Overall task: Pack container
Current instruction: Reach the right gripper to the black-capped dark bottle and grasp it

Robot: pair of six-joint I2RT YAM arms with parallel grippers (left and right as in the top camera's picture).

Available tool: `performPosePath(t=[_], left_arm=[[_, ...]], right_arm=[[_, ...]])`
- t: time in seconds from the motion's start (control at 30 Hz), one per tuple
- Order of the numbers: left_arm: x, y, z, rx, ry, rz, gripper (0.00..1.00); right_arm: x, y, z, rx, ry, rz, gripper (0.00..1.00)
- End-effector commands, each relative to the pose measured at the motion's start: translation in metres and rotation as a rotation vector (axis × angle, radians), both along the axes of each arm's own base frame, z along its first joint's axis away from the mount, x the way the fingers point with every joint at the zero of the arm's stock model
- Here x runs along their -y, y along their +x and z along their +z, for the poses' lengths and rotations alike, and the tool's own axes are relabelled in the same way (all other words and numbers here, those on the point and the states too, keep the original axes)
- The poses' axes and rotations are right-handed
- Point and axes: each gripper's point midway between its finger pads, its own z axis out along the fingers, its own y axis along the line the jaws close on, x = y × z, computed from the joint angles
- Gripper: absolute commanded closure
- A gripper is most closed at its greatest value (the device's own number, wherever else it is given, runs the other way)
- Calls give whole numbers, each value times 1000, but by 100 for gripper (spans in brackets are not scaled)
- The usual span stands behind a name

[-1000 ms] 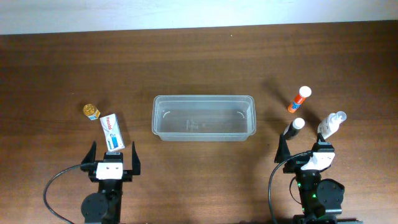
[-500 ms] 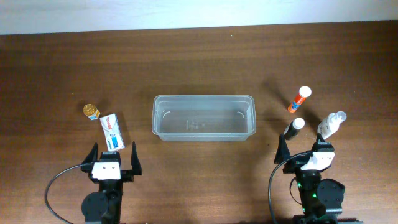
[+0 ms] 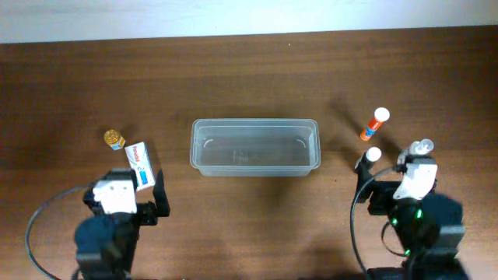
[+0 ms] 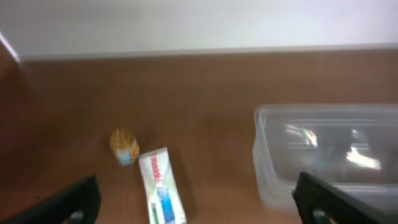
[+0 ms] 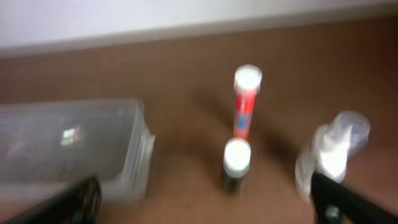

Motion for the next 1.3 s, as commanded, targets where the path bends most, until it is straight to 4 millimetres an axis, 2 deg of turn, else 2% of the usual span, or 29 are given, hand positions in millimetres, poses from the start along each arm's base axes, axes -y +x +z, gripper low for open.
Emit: performPosePath(t=[0.0, 0.1, 0.2, 0.37, 0.63, 0.83, 0.97, 1.07, 1.13, 1.27], left_arm=[[3, 7, 15, -123, -13, -10, 0], [3, 11, 9, -274, -13, -11, 0], [16, 13, -4, -448, -8, -102, 0], [24, 21, -27, -654, -44, -138, 0], [23, 31, -54, -770, -48, -133, 0], [23, 32, -56, -774, -48, -133, 0], [23, 32, -56, -774, -48, -134, 0], [23, 32, -56, -774, -48, -134, 0], [23, 32, -56, -774, -48, -134, 0], [23, 34, -55, -768, -48, -134, 0]], right_arm=[[-1, 11, 21, -156, 8, 12, 2], [-1, 13, 16, -345, 15, 12, 2], [-1, 19, 10, -509, 21, 11, 1], [2, 31, -13, -670, 47, -24, 2], [2, 50, -73, -892, 105, -96, 1], [3, 64, -113, -997, 152, -173, 1], [3, 73, -131, -1021, 181, -221, 1], [3, 77, -137, -1023, 185, -229, 10], [3, 78, -140, -1030, 184, -230, 21], [5, 77, -141, -1033, 178, -233, 37]])
